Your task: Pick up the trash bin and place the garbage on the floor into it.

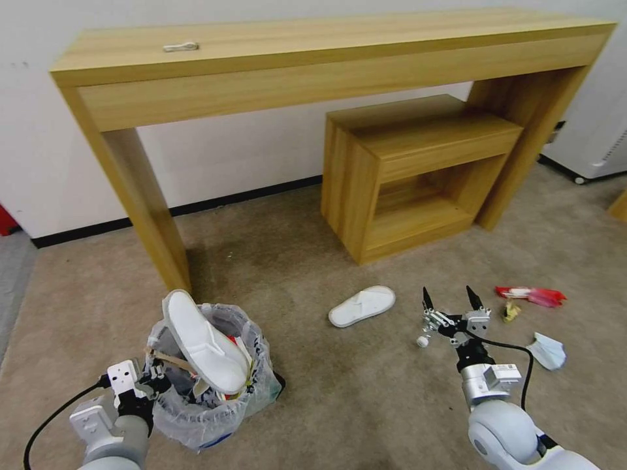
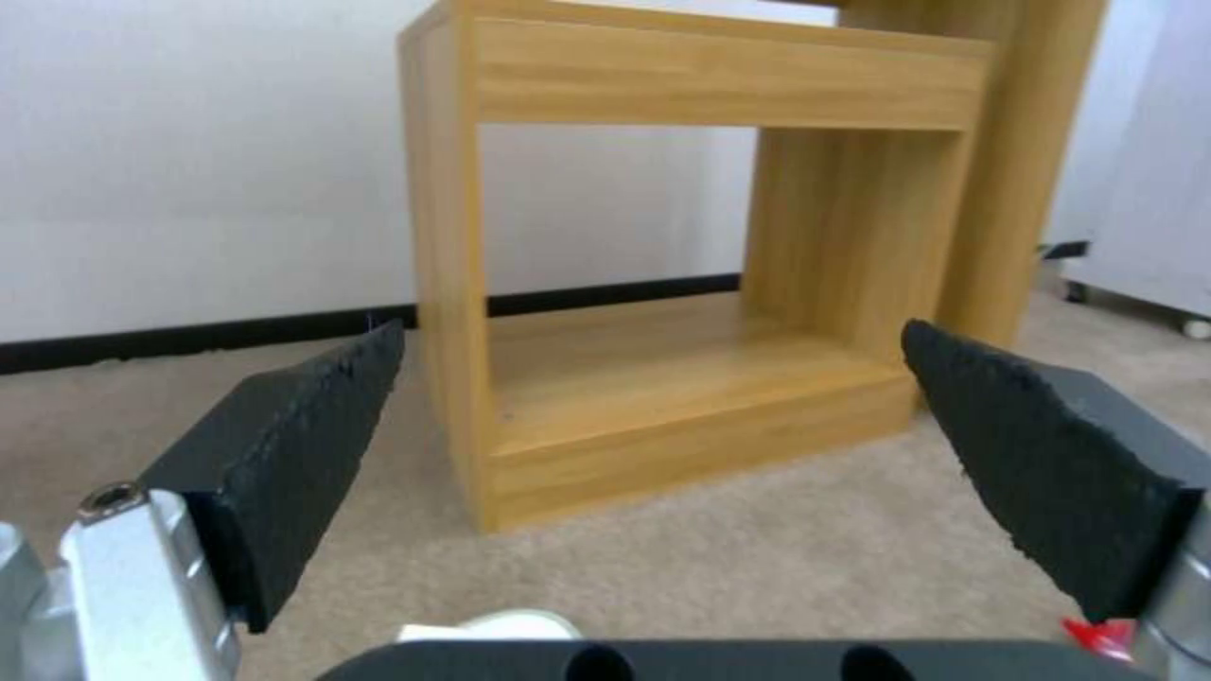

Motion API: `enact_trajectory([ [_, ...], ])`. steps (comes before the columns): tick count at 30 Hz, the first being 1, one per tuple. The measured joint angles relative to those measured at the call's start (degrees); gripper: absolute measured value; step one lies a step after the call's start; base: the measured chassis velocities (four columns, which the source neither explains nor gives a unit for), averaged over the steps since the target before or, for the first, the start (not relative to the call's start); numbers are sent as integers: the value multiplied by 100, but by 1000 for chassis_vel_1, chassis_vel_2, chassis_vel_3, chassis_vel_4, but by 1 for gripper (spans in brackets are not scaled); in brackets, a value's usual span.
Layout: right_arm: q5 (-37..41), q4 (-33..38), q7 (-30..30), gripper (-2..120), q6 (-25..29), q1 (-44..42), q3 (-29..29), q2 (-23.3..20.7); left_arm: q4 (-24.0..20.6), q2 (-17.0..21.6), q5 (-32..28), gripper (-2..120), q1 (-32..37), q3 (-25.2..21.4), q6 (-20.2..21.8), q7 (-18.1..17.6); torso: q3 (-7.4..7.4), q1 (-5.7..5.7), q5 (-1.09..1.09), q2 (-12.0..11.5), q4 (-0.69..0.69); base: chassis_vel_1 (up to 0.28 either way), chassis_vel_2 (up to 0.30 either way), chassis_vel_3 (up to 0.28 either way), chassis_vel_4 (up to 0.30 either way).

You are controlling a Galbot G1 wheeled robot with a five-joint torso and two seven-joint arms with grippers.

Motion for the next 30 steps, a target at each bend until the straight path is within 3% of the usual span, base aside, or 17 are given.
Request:
enact_trajectory([
  [30,2,26,122,100,-148,-24,-2,8,-13,63,-47,1,-36,-56,-35,-16,0,0,0,0,0,-5,-4,-6,-3],
])
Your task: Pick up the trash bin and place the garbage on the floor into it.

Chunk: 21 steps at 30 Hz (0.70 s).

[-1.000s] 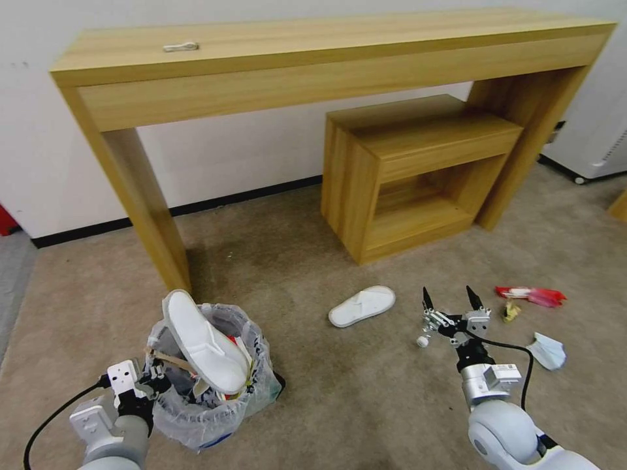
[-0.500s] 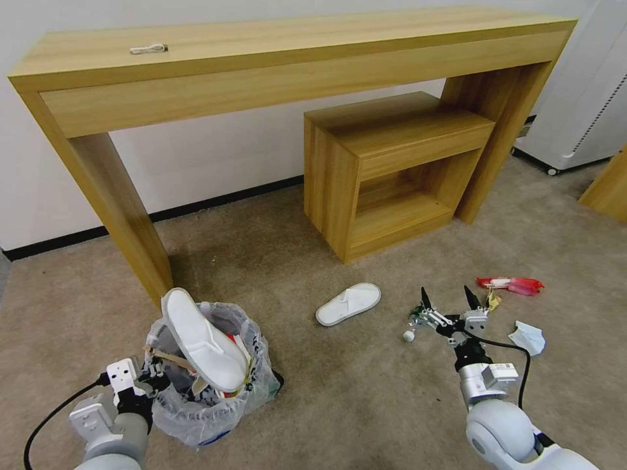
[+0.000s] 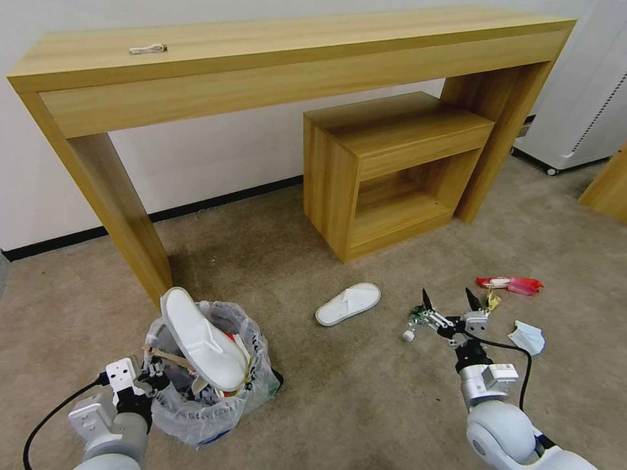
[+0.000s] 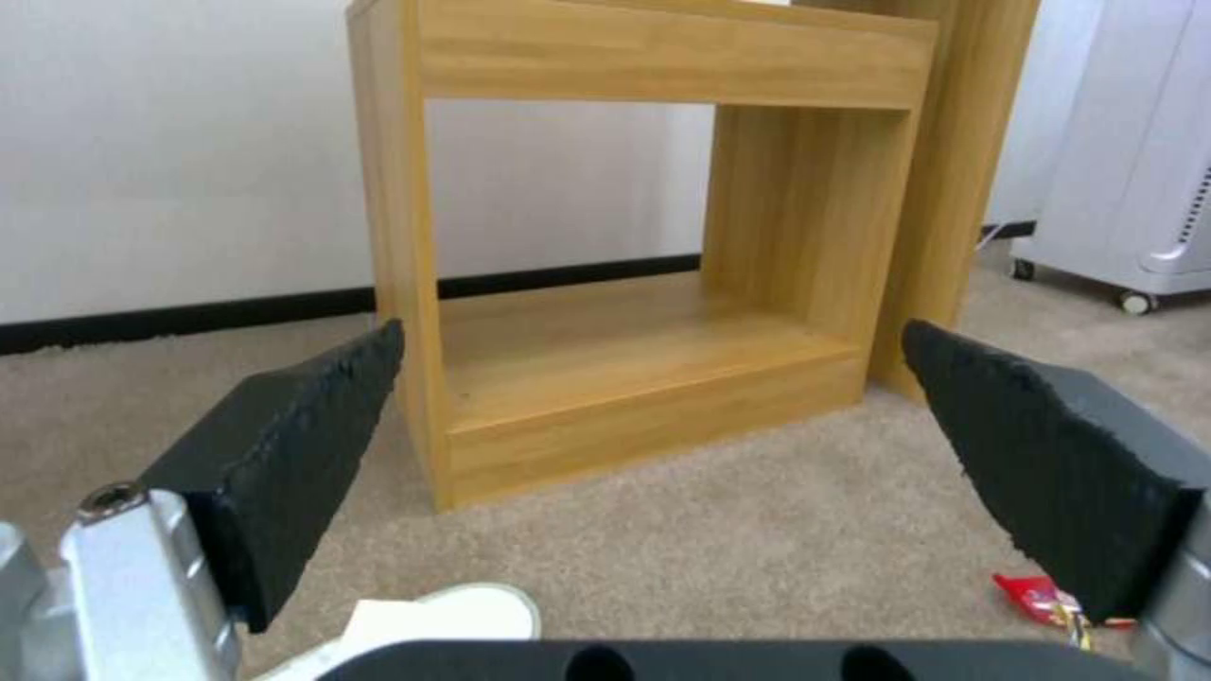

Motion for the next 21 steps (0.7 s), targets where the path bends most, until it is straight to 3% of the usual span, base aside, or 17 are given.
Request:
enact_trajectory([
  [10,-12,18,30,100,-24,-61,58,-14,-50,-17,-2,1,45,-19,-7,-2,0,0,0,0,0,-41,32,43,-43],
  [21,-73,18,35,100,58,-138,67,8,-98,-59,36,1,106,-11,-32,2,1,1,0,-1,1,-192,193,187,-189],
])
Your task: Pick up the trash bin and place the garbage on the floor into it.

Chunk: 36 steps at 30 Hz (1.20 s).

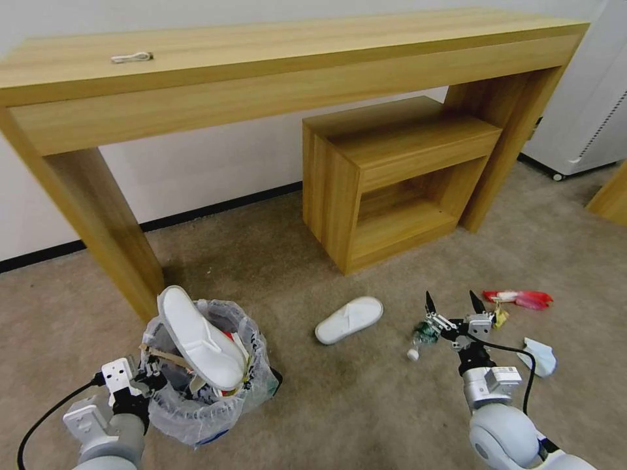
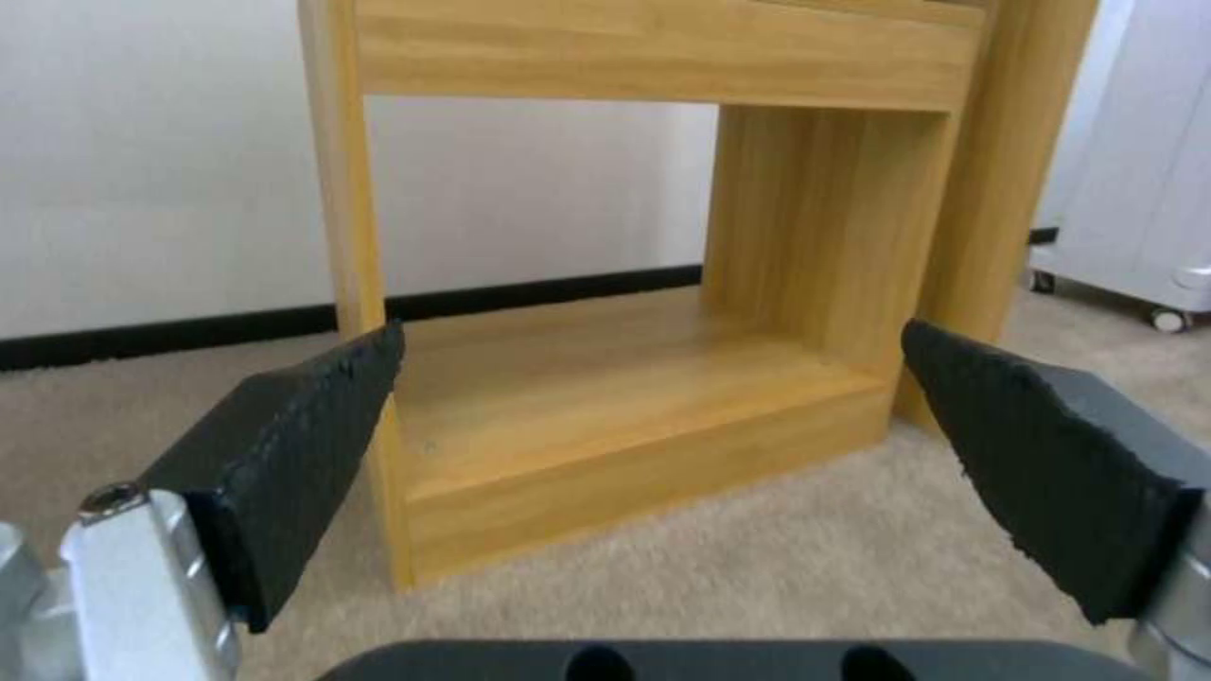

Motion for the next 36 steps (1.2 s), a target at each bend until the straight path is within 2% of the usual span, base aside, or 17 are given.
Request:
enact_trajectory([
  [11,8,50,-50,100,82,-37,-44,-74,-255,93,-368,1,63,8,449,-160,-2,-1,-1,0,-1,-58,55,47,-59],
  [13,65,86,-66,100,27,-68,-52,-136,-429,197,-642,1,86,2,654,-276,-2,-1,0,0,-1,0,0,0,0],
  [18,56,150,-146,100,-147,-121,-100,-232,-646,395,-1072,1,84,-32,858,-439,-2,0,1,0,-2,0,0,0,0],
  [28,241,233,-58,100,-632,20,-310,-347,-602,473,-1142,1,48,2,854,-456,-1,0,0,1,-1,0,0,0,0],
  [36,986,121,243,100,-1018,373,-578,-227,-466,503,-1129,1,-34,20,743,-426,-1,0,1,2,-1,0,0,0,0],
])
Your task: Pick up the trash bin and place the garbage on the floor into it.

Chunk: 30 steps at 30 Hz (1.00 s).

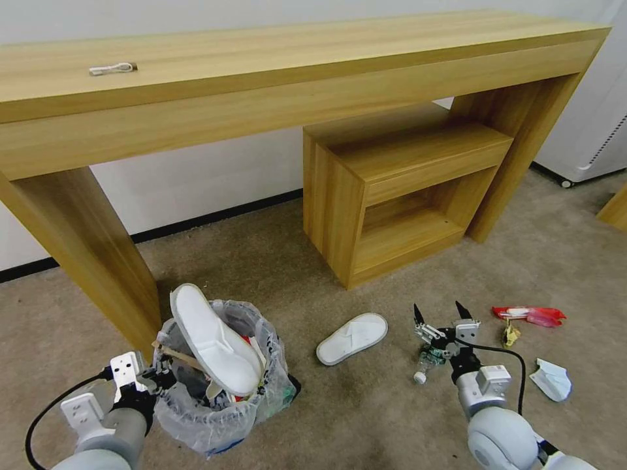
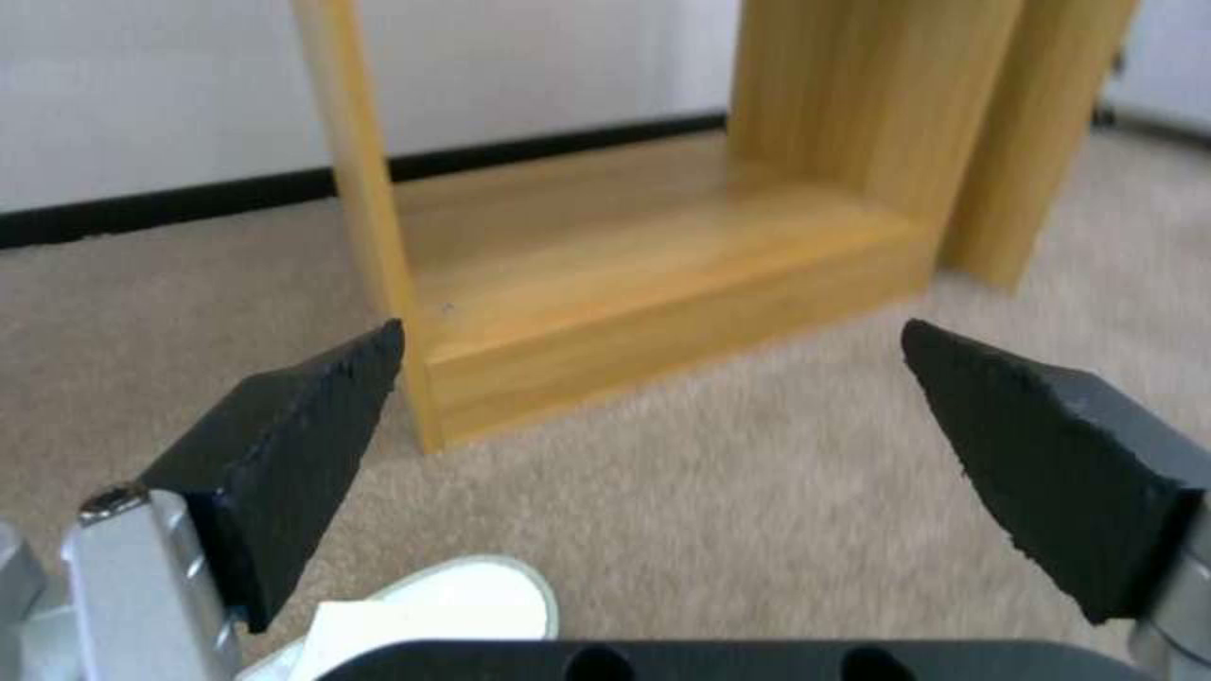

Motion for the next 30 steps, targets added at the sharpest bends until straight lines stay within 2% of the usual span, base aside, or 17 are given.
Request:
enact_trajectory([
  [6,1063,-212,331,100,-498,712,-332,209,104,-27,24,1,-36,22,-64,18,0,0,-2,0,0,0,0,0,0],
  [9,1278,-492,495,100,-700,1126,-617,399,144,-54,60,1,-39,31,-103,38,0,0,-2,0,1,0,0,0,0],
  [15,1555,-1040,883,100,-1110,1709,-1140,751,222,-78,88,1,-92,26,-149,56,0,0,-2,0,0,0,0,0,0],
  [17,1631,-1452,1091,100,-1300,1977,-1394,989,273,-117,127,1,-102,28,-191,69,1,0,0,0,1,0,0,0,0],
  [21,1722,-1855,1316,100,-1591,2209,-1591,1258,311,-171,186,1,-107,35,-240,90,0,0,-2,-1,1,0,0,0,0],
  [27,1691,-2369,1364,100,-1666,2459,-1781,1621,323,-238,242,1,-105,49,-287,108,1,0,-1,0,0,0,0,0,0],
  [30,1690,-2673,1408,100,-1700,2693,-1959,2091,342,-280,269,1,-108,55,-300,116,0,0,-2,0,0,0,0,0,0],
])
